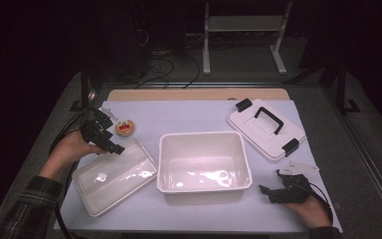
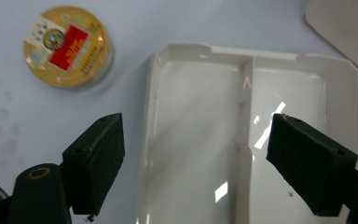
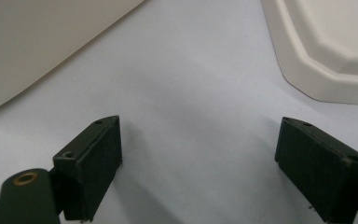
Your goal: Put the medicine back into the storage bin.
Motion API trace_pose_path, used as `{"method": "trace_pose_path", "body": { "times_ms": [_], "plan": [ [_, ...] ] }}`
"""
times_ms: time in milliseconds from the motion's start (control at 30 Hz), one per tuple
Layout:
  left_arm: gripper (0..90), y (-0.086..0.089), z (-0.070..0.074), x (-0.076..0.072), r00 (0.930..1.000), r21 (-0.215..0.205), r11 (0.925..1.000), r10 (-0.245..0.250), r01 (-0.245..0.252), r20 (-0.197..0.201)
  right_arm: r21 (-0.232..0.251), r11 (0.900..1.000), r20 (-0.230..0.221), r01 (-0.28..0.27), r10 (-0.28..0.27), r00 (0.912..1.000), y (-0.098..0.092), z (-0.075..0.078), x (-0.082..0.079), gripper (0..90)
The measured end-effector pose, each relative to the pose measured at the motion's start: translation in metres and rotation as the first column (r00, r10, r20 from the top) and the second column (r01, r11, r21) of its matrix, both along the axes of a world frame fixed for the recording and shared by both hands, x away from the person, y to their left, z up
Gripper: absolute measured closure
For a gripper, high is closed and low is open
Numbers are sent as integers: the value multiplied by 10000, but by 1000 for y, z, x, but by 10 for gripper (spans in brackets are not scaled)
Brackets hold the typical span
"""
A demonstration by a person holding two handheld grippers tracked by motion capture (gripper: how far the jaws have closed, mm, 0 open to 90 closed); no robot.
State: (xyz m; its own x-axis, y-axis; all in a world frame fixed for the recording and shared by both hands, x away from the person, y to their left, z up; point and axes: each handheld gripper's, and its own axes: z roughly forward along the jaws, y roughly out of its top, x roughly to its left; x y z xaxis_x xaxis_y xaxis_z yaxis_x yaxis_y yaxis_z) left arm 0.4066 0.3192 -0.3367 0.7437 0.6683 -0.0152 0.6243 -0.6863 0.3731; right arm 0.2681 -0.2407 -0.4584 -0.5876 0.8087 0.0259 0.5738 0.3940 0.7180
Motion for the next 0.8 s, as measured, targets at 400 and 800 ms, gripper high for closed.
{"method": "trace_pose_path", "body": {
  "times_ms": [400, 800],
  "plan": [
    [123, -5, 6, 35, 9988, 82, 9990, 438, -440, 213, 5, 10000, -3, -1, 1, 10000, 0, 0, 0, 140],
    [91, -6, -8, 73, 9941, 199, 9942, 1056, -1061, 264, 1, 10000, -1, -10, 10, 10000, 0, 0, 0, 140]
  ]
}}
